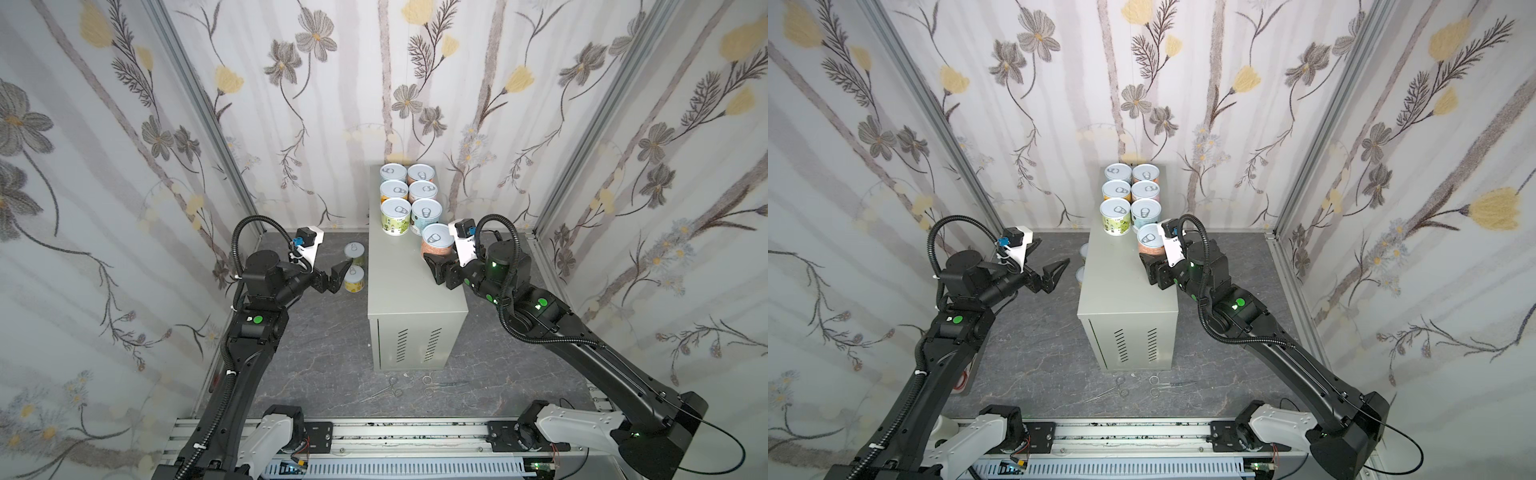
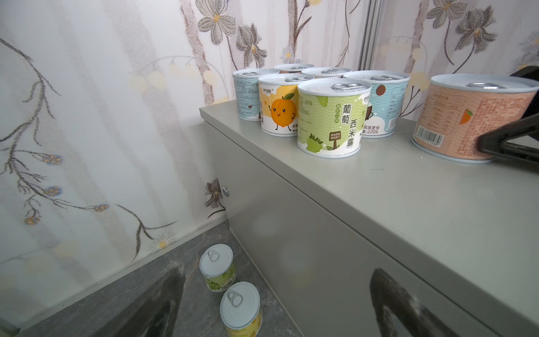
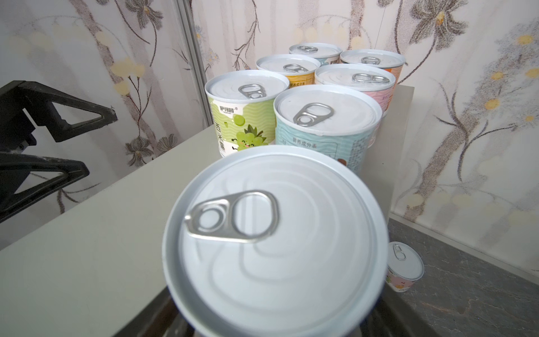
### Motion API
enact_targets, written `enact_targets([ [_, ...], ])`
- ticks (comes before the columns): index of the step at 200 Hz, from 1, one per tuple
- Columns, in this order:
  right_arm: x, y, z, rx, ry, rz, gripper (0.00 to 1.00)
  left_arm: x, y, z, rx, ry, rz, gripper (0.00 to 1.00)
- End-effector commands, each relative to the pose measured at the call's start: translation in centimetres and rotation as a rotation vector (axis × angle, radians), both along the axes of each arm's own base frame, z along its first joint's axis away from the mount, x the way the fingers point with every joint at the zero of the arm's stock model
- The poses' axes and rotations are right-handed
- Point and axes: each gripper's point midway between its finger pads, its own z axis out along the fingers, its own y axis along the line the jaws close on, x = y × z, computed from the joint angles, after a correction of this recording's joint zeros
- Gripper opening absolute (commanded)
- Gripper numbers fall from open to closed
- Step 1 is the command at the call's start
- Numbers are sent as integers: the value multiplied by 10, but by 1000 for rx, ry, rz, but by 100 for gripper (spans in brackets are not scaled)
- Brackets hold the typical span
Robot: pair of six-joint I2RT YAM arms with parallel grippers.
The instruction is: Place and organize the canned foods onto the counter
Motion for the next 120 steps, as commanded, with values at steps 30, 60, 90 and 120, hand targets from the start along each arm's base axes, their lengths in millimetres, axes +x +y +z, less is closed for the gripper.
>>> enact_targets([
  [30, 5, 3, 7, 14, -24, 17, 77, 0, 4, 5, 10, -35, 25, 100],
  [60, 7, 6, 5, 15, -20, 30, 76, 0, 4, 4, 10, -34, 27, 100],
  [90, 8, 8, 3, 8, -11, 37, 75, 0, 5, 5, 10, -37, 29, 100],
  [120, 9, 9, 1, 3, -7, 36, 75, 0, 5, 4, 11, -34, 31, 100],
])
